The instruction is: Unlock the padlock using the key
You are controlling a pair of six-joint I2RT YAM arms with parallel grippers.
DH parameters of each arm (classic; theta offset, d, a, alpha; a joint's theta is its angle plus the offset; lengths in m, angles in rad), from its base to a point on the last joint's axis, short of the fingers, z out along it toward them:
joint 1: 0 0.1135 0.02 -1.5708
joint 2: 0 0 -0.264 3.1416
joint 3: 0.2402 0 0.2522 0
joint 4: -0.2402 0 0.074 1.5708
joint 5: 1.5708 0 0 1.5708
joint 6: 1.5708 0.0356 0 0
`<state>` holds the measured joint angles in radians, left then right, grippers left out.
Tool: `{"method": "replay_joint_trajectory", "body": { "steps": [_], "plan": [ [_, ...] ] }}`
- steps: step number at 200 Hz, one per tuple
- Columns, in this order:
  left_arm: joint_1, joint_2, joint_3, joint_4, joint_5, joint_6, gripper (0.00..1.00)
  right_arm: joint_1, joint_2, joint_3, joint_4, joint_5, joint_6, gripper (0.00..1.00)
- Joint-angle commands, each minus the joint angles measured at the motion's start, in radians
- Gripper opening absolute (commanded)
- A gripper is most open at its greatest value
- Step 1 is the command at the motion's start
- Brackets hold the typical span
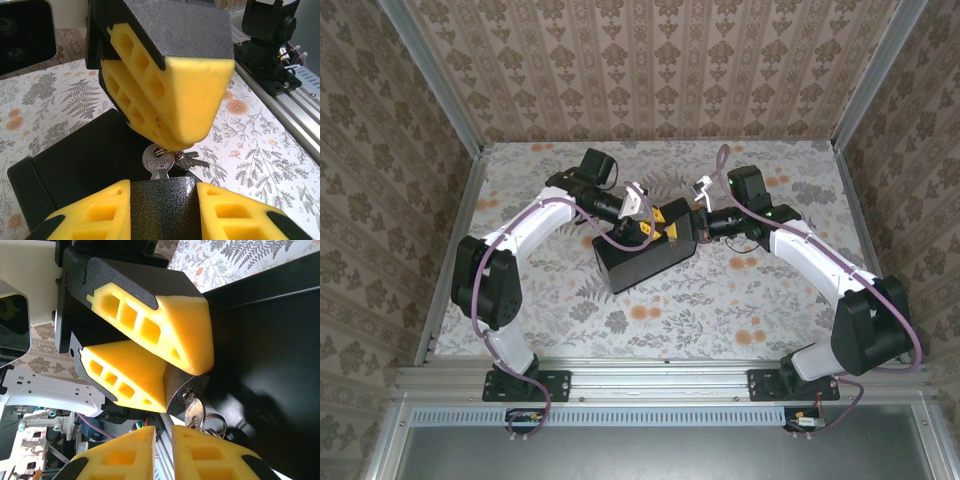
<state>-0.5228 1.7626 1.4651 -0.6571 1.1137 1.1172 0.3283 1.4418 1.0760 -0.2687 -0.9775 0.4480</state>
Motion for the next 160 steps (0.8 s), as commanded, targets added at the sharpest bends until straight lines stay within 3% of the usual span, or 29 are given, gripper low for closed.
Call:
{"method": "replay_joint_trajectory", "body": {
  "steps": [1,90,160],
  "plan": [
    [0.003,-0.032,0.016,0.022,0.075,-0.001,0.04,-0.038,-0.033,-0.007,-0.006,0.024,-0.001,0.22],
    [-0.003,-0.029,0.025,0.025,0.075,-0.002,0.04,-0.028,0.024,0.019,0.032,0.008,0.026,0.26],
    [-0.008,-0.031,0.027,0.021,0.081,0.005,0.04,-0.001,0.044,0.023,0.056,0.008,0.045,0.13]
  ]
}}
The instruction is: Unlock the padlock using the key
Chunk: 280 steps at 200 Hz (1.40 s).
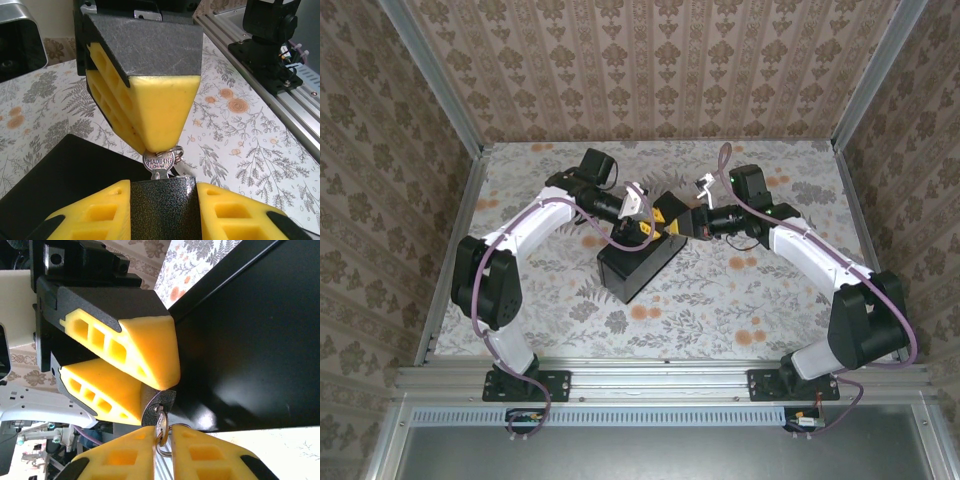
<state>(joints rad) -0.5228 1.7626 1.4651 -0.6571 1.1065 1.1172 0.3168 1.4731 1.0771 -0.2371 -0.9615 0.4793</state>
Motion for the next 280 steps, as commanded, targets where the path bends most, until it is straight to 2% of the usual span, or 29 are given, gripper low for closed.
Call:
{"method": "replay_joint_trajectory", "body": {
  "steps": [1,29,73,95,114,127,138,150,175,200,232,259,280],
  "plan": [
    [-0.008,-0.031,0.026,0.021,0.089,0.005,0.03,0.011,0.013,0.021,0.024,-0.008,0.014,0.12],
    [-0.014,-0.031,0.026,0.024,0.091,0.007,0.03,0.019,0.016,0.015,0.051,-0.019,0.032,0.03],
    [-0.024,-0.035,0.016,0.088,0.093,-0.037,0.03,0.060,0.038,0.019,0.127,-0.063,0.092,0.01],
    [-0.019,-0.043,-0.010,0.180,0.083,-0.103,0.03,0.071,0.038,0.019,0.137,-0.080,0.107,0.02],
    [-0.007,-0.039,-0.011,0.185,0.105,-0.116,0.03,0.061,0.022,0.023,0.088,-0.075,0.073,0.05],
    [-0.002,-0.038,-0.008,0.168,0.118,-0.109,0.03,0.038,0.005,0.023,0.058,-0.076,0.048,0.13],
    [0.003,-0.037,-0.006,0.141,0.127,-0.094,0.03,0.007,-0.015,0.028,0.003,-0.058,-0.004,0.26],
    [0.008,-0.037,-0.006,0.123,0.128,-0.088,0.03,-0.029,-0.044,0.039,-0.067,-0.027,-0.085,0.35],
    [0.019,-0.033,-0.001,0.089,0.148,-0.075,0.03,-0.050,-0.110,0.071,-0.193,0.052,-0.307,0.42],
    [0.025,-0.019,0.030,0.024,0.174,-0.047,0.02,-0.046,-0.164,0.049,-0.192,0.148,-0.514,0.44],
    [0.039,0.020,0.109,-0.118,0.247,0.021,0.03,0.023,-0.249,-0.082,0.014,0.341,-0.784,0.45],
    [0.039,0.047,0.170,-0.231,0.256,0.091,0.03,0.042,-0.276,-0.180,0.228,0.329,-0.909,0.46],
    [0.039,0.043,0.178,-0.250,0.251,0.101,0.03,0.054,-0.255,-0.184,0.285,0.349,-0.979,0.47]
  ]
}}
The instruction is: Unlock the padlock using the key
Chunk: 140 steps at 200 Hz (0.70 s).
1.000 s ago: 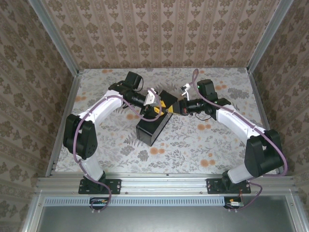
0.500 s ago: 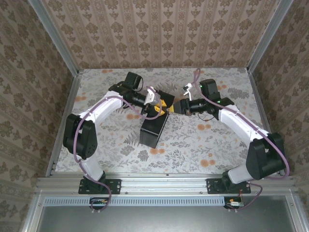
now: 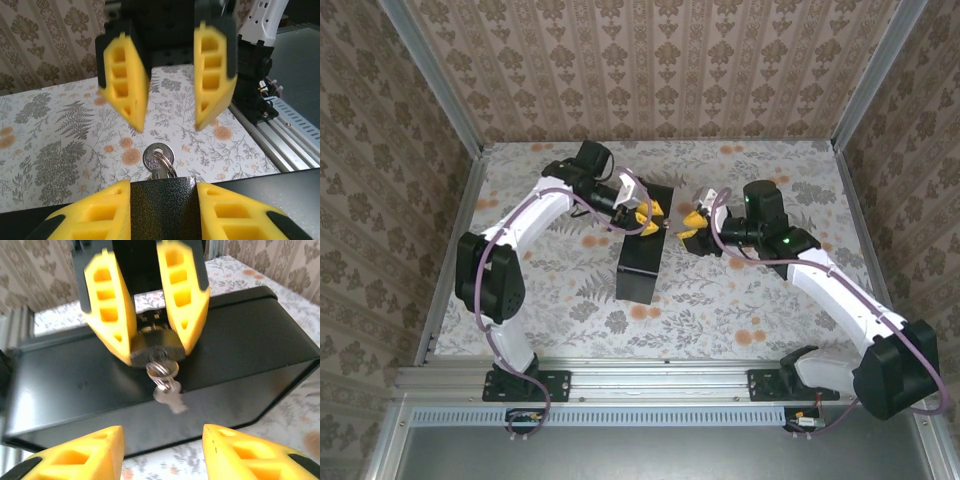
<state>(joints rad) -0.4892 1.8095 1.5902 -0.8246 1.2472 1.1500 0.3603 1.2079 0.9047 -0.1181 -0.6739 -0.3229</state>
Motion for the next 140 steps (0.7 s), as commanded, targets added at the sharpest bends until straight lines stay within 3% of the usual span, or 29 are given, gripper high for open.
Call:
{"method": "replay_joint_trajectory", "body": {
  "steps": [1,42,102,140],
  "plan": [
    [0.005,-0.003,0.053,-0.082,0.110,0.068,0.03,0.011,0.012,-0.011,0.168,0.065,-0.178,0.47],
    [0.003,-0.006,0.054,-0.098,0.104,0.082,0.02,0.035,0.036,-0.001,0.233,0.101,-0.256,0.47],
    [0.006,0.002,0.065,-0.094,0.103,0.082,0.01,0.067,0.042,0.046,0.102,0.026,-0.344,0.45],
    [0.007,0.002,0.065,-0.096,0.103,0.086,0.01,0.088,0.045,0.045,0.095,0.054,-0.356,0.44]
  ]
}}
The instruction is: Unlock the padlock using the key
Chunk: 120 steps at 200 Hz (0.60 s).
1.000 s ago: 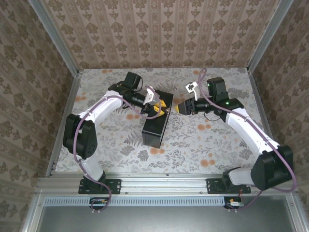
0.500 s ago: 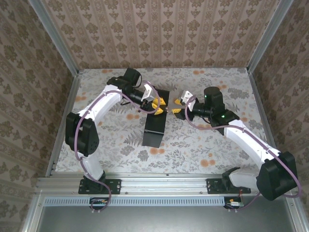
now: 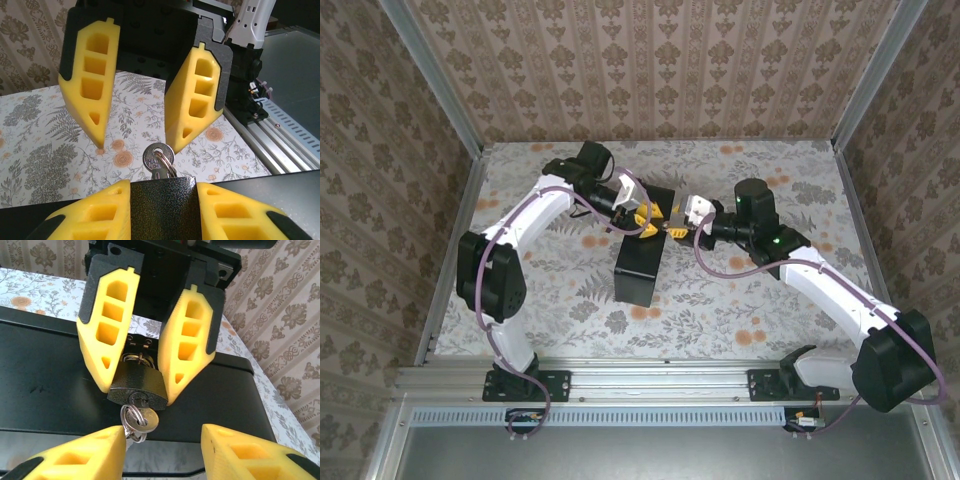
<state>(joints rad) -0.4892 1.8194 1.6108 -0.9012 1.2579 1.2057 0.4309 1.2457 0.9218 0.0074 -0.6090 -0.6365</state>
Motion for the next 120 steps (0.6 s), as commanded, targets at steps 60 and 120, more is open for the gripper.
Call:
{"method": "replay_joint_trajectory", "body": {
  "steps": [60,120],
  "plan": [
    [0.005,-0.010,0.040,-0.018,0.097,0.033,0.00,0.040,0.009,0.034,-0.014,0.009,-0.032,0.35],
    [0.005,-0.008,0.033,-0.007,0.071,0.030,0.00,0.045,0.006,0.050,-0.070,-0.006,-0.022,0.06]
  ]
}}
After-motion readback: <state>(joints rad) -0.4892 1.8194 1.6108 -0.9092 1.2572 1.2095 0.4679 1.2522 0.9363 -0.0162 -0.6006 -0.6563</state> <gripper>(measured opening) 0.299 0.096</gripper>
